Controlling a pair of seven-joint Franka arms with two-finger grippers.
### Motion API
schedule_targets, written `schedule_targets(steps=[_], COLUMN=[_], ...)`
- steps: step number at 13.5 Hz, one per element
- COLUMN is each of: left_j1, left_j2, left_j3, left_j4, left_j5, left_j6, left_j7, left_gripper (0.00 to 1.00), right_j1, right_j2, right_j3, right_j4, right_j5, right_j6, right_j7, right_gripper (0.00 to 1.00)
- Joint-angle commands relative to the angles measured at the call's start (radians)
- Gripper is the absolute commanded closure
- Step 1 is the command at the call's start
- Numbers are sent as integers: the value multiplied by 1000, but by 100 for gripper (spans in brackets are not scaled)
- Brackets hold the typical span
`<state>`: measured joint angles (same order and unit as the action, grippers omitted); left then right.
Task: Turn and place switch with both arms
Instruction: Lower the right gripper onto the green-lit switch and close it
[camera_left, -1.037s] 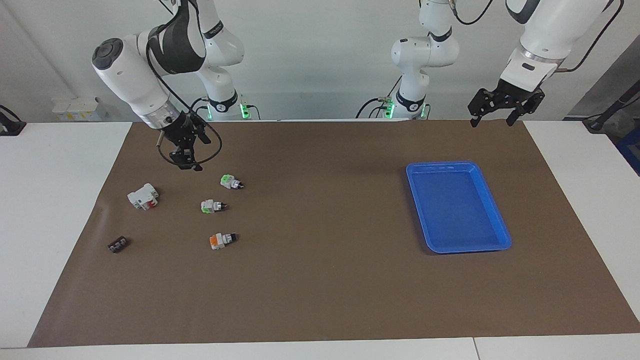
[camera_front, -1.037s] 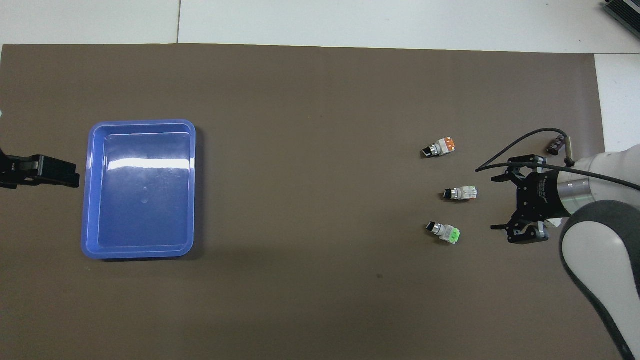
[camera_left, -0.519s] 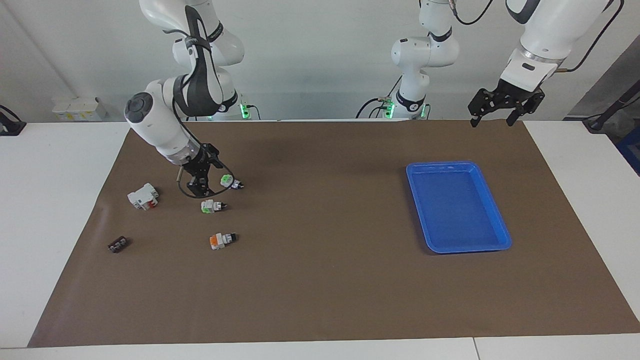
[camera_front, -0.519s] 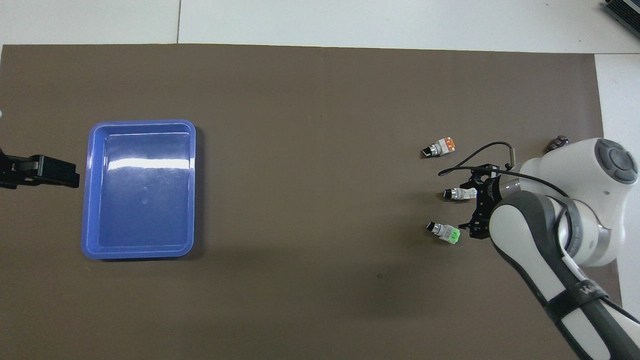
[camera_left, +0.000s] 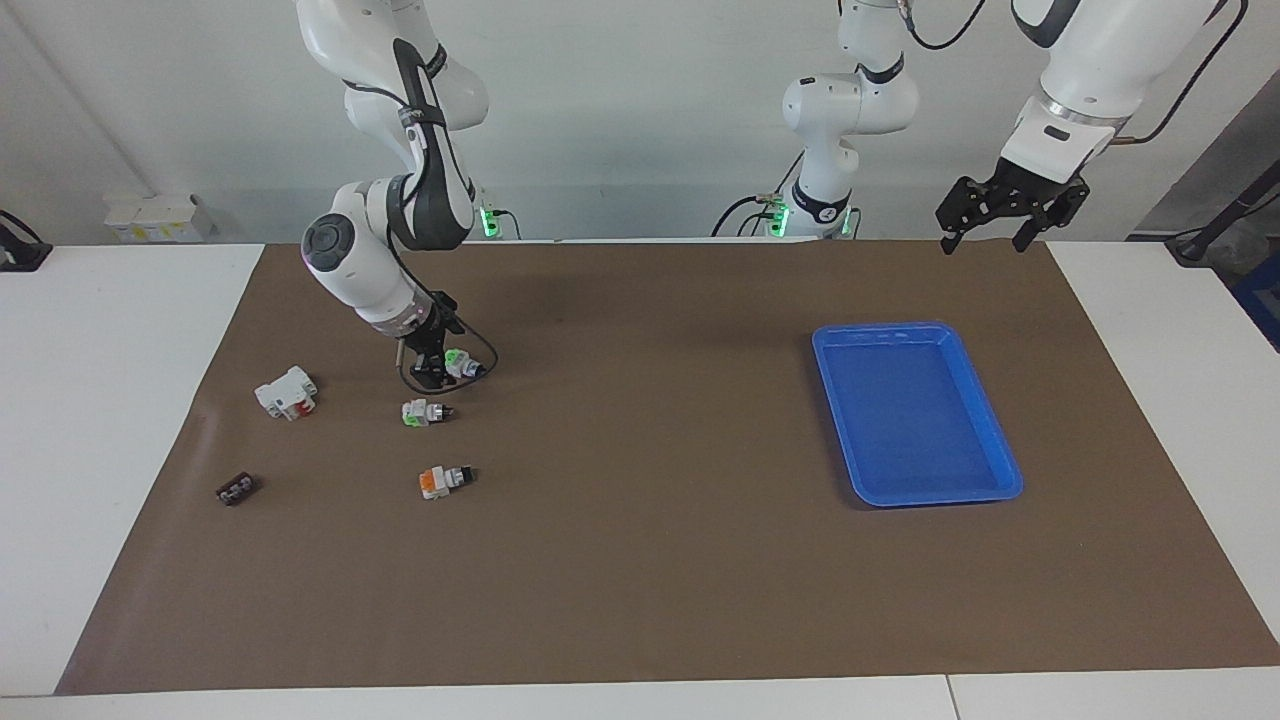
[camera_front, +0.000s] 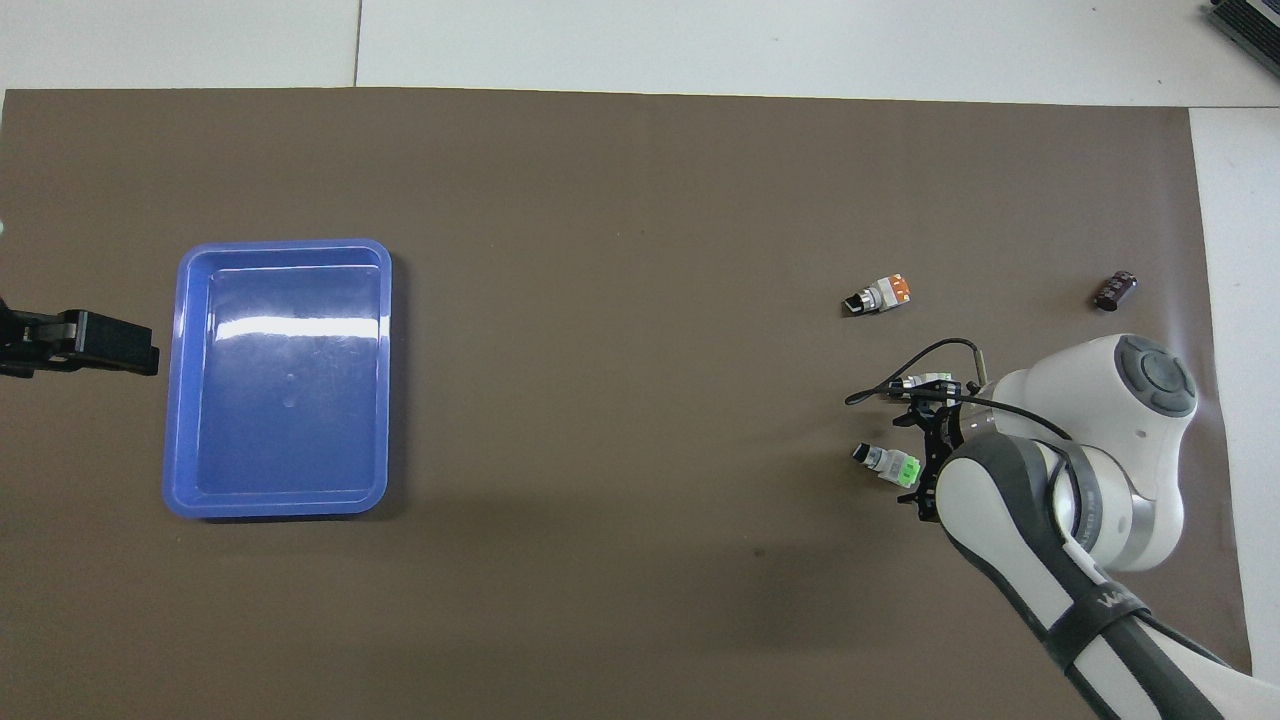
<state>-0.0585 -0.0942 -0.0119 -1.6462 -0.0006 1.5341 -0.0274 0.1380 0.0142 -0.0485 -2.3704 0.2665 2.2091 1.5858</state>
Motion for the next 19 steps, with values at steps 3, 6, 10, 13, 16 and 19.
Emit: schedule_targets(steps=[3,6,10,13,16,19], left_j1=[2,2,2,2,2,2], left_j2=[-21,-19,-21,-19,-21,-19], left_j3=[0,0,0,0,0,0], left_j4=[-15,-15,-15,-15,-15,-15], left_j5=[19,19,19,19,19,19], left_j6=[-9,-9,-9,-9,-9,-9], left_j7=[0,0,0,0,0,0], left_gripper=[0,0,0,0,0,0], right_j1=[5,6,-11,-9,-11,-2], right_j2=[-13,-19,-16,3,7,-25], right_j3=[1,2,1,1,2,4], right_j4=[-89,-109,-105,-48,135,273], right_j5=[43,43,43,49,129,223], right_j6=[110,118,115,74,-177,-360], right_j7=[-58,-63,-194,-127,-98,-9], right_gripper=[0,14,83,100,100,100])
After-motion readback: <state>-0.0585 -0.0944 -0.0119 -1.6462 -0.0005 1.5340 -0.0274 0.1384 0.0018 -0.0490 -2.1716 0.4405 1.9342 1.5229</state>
